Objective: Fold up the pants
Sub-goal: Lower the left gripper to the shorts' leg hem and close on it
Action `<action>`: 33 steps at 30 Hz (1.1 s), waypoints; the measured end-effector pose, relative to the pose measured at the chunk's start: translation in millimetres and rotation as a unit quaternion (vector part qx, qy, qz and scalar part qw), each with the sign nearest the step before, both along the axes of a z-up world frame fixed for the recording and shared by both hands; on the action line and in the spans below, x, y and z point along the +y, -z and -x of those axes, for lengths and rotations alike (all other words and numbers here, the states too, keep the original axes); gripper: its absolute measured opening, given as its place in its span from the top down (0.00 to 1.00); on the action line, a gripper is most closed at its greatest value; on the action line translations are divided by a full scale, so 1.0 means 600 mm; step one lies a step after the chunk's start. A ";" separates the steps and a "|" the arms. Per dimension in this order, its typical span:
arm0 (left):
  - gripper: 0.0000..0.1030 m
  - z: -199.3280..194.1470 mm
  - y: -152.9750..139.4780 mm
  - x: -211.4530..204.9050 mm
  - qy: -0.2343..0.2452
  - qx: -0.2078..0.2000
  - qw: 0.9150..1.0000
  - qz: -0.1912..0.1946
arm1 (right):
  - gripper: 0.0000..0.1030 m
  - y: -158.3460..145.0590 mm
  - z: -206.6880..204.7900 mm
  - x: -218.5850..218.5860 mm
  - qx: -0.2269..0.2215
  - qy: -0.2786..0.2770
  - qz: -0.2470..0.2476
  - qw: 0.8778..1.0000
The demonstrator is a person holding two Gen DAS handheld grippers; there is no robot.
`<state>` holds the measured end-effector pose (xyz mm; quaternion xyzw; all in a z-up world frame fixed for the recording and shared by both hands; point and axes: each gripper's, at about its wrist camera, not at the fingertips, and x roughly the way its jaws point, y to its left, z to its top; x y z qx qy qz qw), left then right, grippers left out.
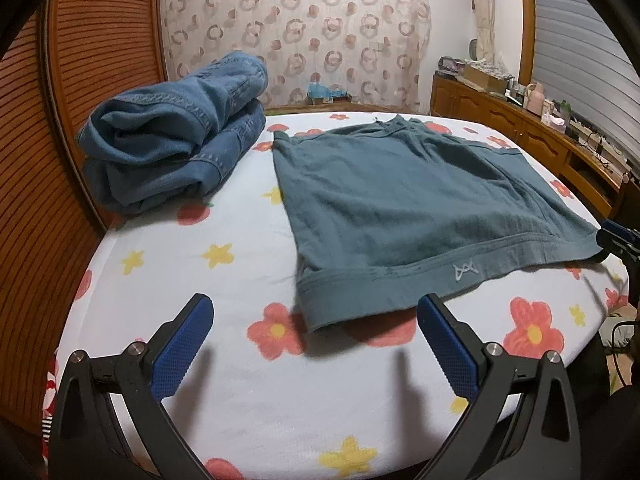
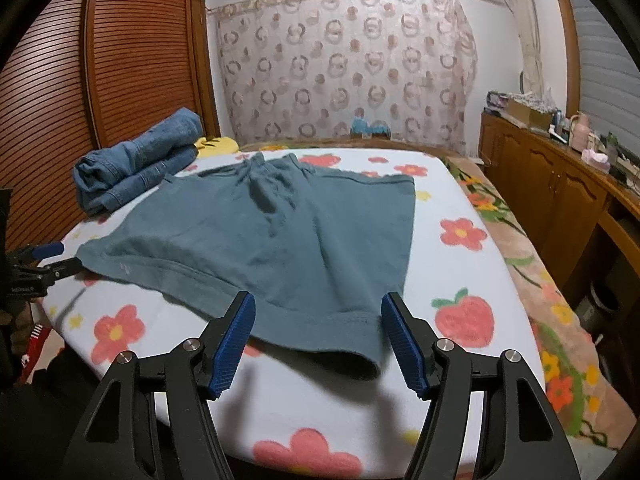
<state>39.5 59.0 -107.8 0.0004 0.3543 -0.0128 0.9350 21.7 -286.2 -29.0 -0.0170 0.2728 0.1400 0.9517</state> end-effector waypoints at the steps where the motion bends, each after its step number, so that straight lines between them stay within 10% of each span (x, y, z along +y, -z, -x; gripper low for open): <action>1: 0.01 0.001 0.001 0.003 0.001 0.002 1.000 0.002 | 0.34 -0.003 0.001 -0.002 0.002 0.001 0.001 1.000; 23: 0.37 -0.008 0.009 0.036 0.016 0.022 1.000 0.003 | 0.41 -0.015 0.031 -0.011 0.027 0.007 0.024 0.999; 33: 0.61 -0.020 0.006 0.022 0.037 0.026 0.999 0.013 | 0.70 -0.017 0.002 -0.010 0.031 0.003 0.028 0.999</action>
